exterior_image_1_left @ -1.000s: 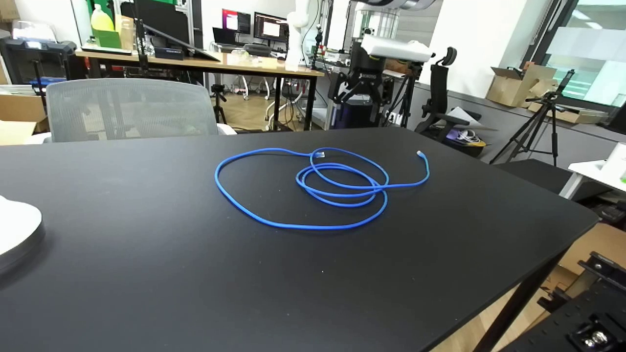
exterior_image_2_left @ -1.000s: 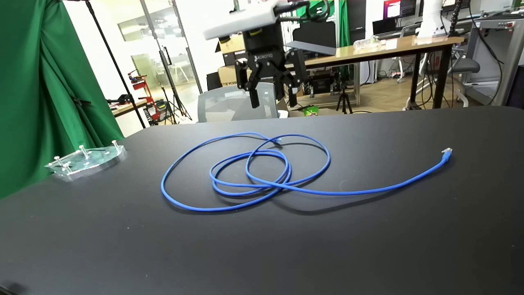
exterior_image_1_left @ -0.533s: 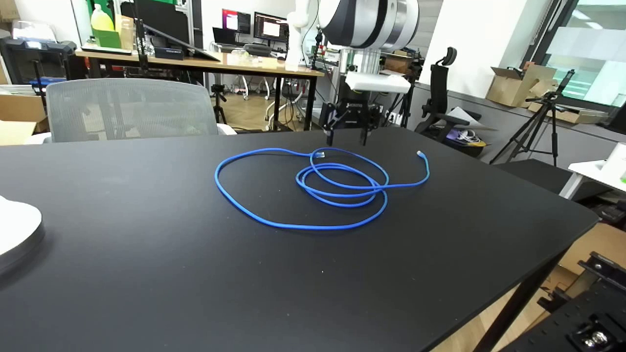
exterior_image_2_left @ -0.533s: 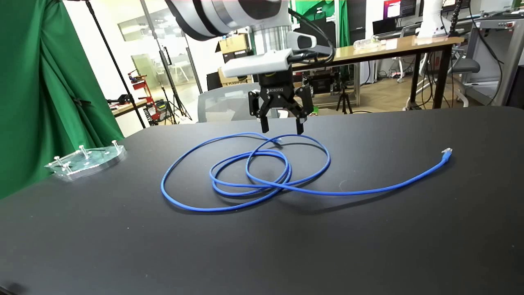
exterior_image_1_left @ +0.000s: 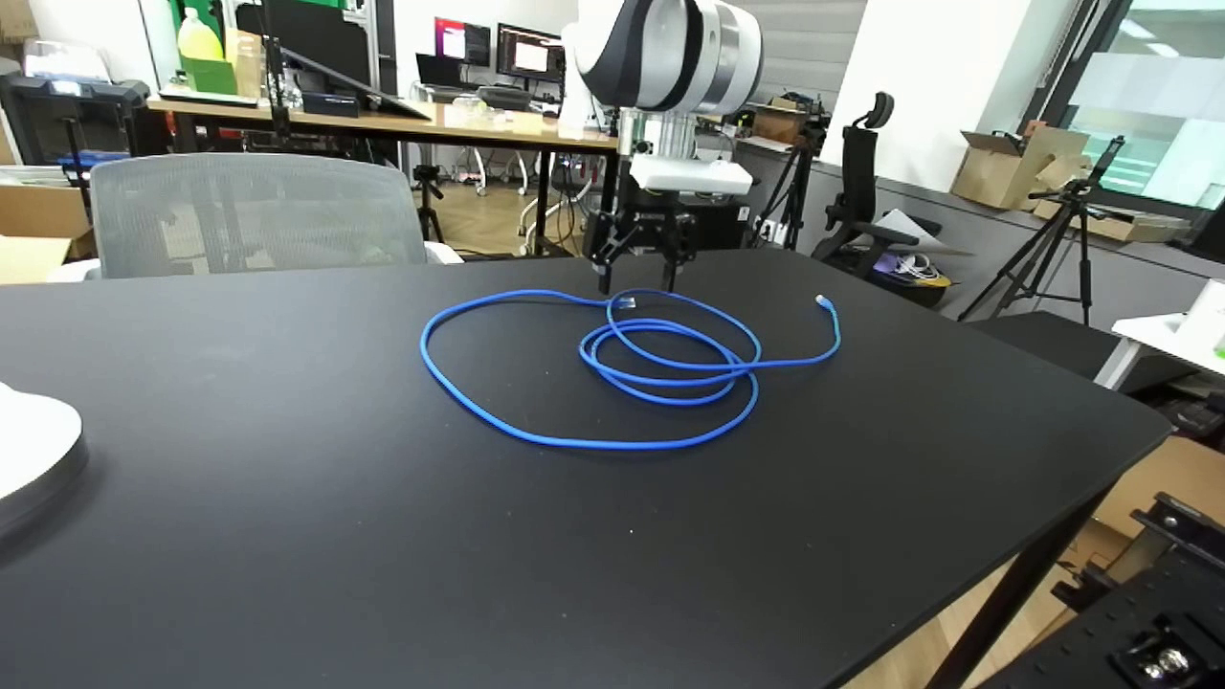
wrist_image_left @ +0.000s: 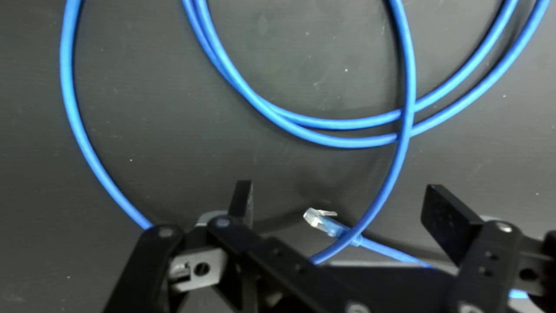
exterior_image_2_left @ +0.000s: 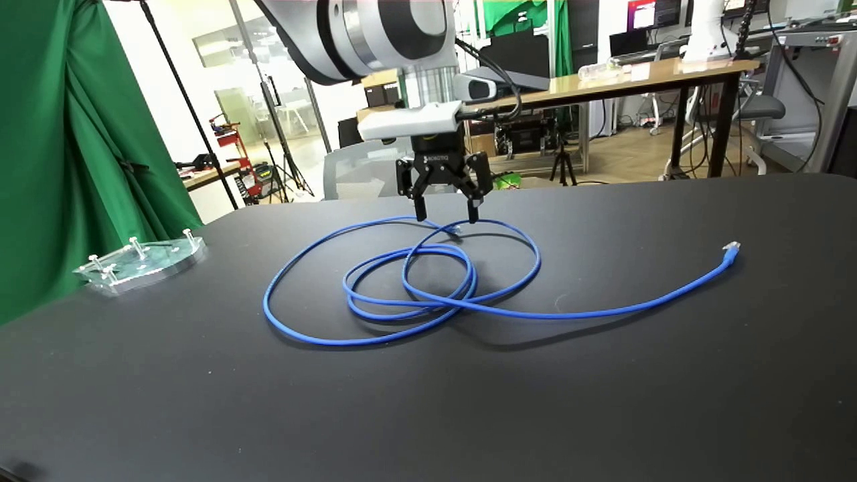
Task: Pick up the the cable and put it straight on the table
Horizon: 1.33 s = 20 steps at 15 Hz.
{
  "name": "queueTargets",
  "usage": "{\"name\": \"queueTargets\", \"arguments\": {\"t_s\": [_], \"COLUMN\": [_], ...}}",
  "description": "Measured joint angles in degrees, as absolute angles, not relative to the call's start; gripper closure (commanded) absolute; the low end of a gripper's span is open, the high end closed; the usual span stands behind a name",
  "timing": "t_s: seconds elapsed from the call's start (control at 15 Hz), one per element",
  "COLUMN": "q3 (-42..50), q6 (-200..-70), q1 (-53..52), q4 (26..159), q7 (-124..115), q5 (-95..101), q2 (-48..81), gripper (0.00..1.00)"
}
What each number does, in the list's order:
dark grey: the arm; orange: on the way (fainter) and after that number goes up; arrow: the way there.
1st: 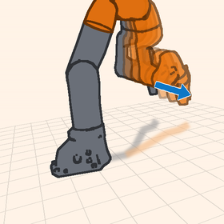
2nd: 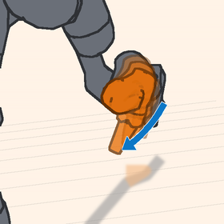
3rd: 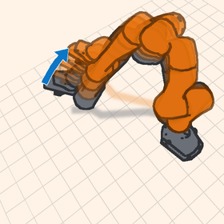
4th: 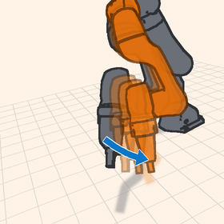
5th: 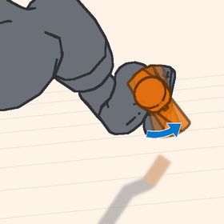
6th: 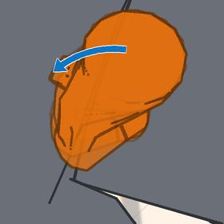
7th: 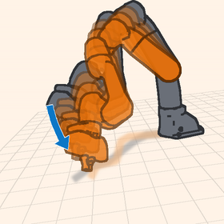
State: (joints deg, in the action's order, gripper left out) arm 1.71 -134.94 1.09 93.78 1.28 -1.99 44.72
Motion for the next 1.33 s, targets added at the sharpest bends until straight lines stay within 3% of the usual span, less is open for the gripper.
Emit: {"name": "queueTargets", "arguments": {"t_s": [0.4, 0.8, 1.33], "q3": [0.8, -0.1, -1.0], "q6": [-132.7, -131.5, -126.5], "q1": [0.7, 0.7, 0.7], "q4": [90.1, 88.9, 88.4], "q7": [1.3, 1.3, 1.4], "q5": [-2.3, -2.4, -2.6], "q2": [48.0, 48.7, 47.3], "gripper": [0.63, 1.00, 0.98]}}
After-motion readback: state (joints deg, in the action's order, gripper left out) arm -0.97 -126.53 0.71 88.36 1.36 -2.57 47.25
